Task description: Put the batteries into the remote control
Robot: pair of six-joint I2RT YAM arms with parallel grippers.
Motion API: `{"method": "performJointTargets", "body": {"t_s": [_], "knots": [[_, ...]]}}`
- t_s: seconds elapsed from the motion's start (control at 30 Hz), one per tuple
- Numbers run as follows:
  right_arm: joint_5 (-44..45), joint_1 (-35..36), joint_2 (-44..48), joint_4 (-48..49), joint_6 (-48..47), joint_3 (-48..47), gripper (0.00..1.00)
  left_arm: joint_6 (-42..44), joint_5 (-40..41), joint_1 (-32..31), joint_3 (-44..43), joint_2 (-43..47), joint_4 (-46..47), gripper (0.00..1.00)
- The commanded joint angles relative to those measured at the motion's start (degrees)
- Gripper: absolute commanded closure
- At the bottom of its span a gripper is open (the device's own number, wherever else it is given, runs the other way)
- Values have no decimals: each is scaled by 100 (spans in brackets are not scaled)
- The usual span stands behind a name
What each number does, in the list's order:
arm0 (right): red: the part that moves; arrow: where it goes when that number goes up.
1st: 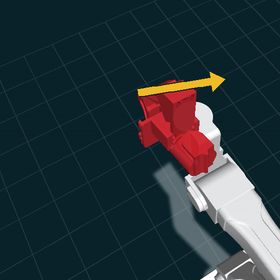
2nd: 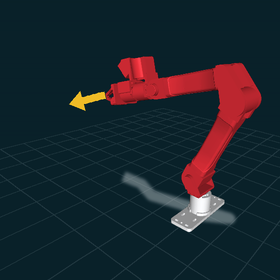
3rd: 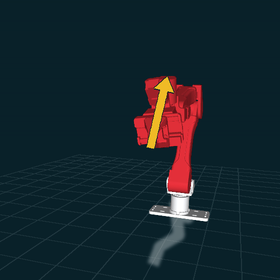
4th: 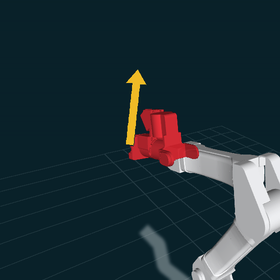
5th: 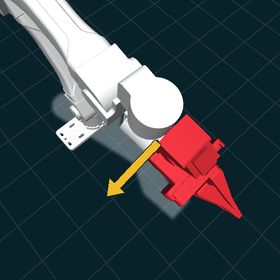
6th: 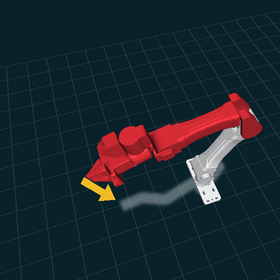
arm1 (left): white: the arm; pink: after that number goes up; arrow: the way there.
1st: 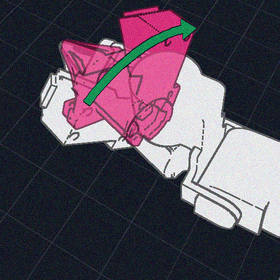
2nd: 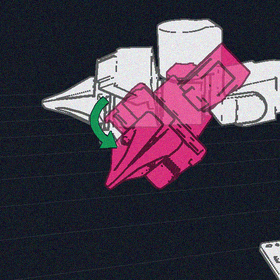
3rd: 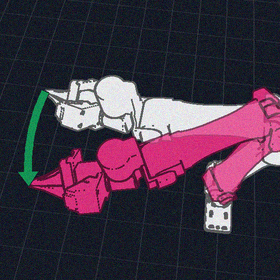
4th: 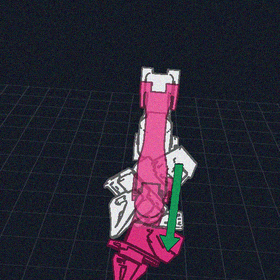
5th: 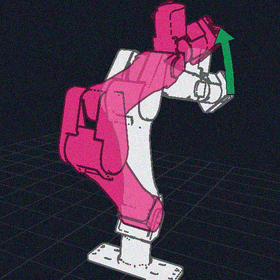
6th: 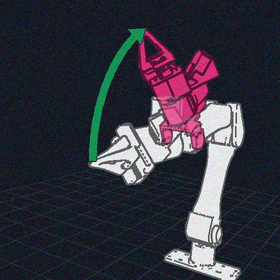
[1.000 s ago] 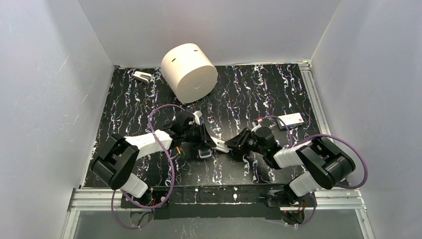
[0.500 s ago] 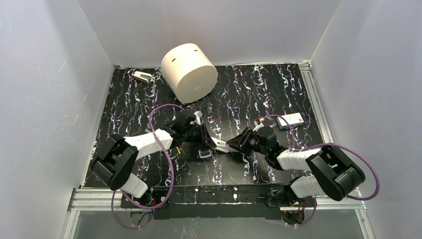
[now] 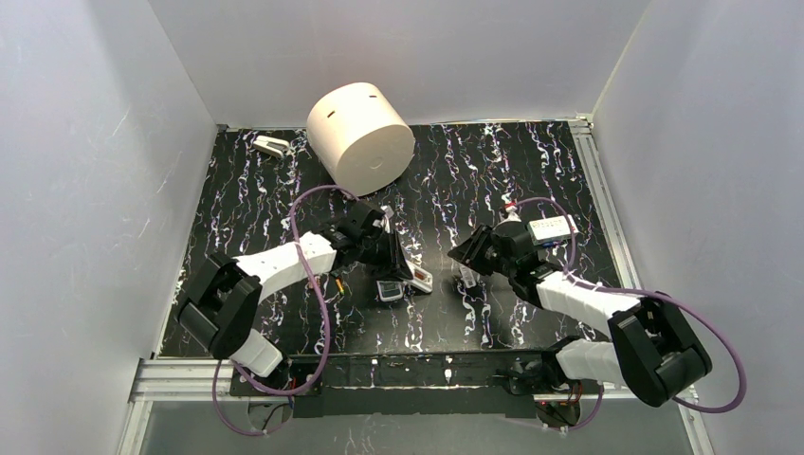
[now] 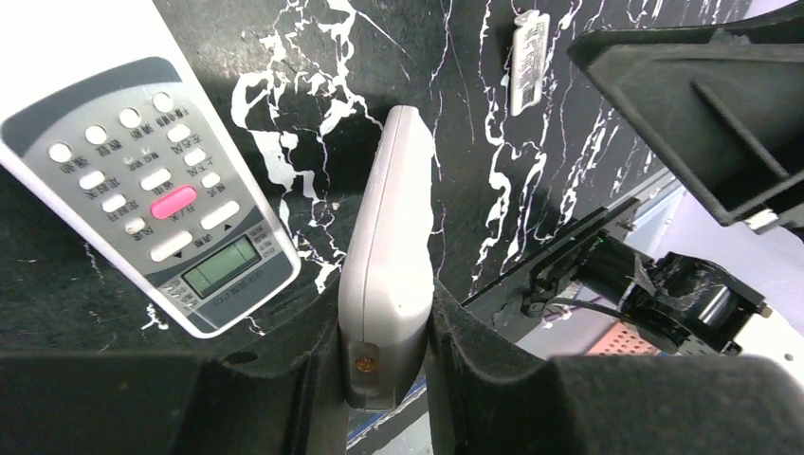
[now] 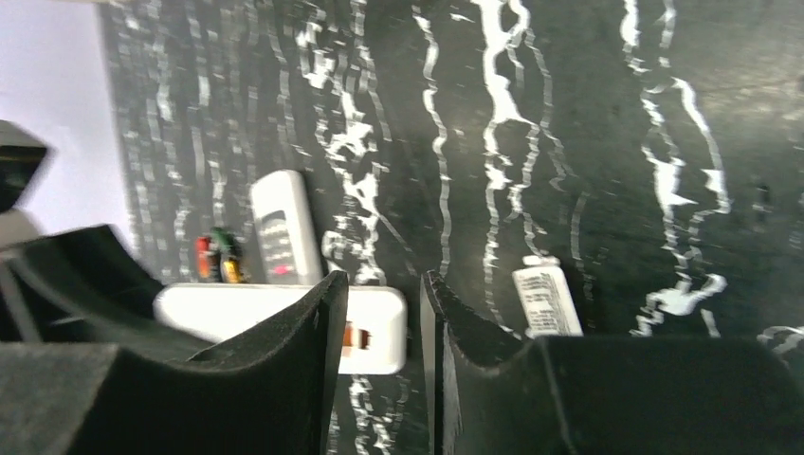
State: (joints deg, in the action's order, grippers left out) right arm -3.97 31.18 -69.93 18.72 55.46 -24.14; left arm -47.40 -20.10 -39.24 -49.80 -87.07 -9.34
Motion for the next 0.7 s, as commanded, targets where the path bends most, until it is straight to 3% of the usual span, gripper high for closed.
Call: {"method": "performJointTargets", "body": {"t_s": [0.0,0.13,0.3,0.37,0.57,0.67], "knots": [[319,-15,-124,-951,-905,-415,56,472,483,-31,-380,-133,-1120,100],[-477,-15,-82,-1304,-1807,-870,52,1398,-60,-31,-799,-81,-1174,100],[-2303,-16,543,-1223,-3095,-1085,12,3263,-1559,-24,-1547,364,-1833,100],[-3024,-11,747,-1069,-3403,-1055,4,3847,-2037,-26,-1738,602,-2159,100],[-4566,117,928,-358,-3263,-1187,3,4913,-2909,-29,-2066,947,-3140,100],[-5096,376,990,-777,-3580,-1345,8,5143,-3129,-31,-2141,1095,-3421,100]]}}
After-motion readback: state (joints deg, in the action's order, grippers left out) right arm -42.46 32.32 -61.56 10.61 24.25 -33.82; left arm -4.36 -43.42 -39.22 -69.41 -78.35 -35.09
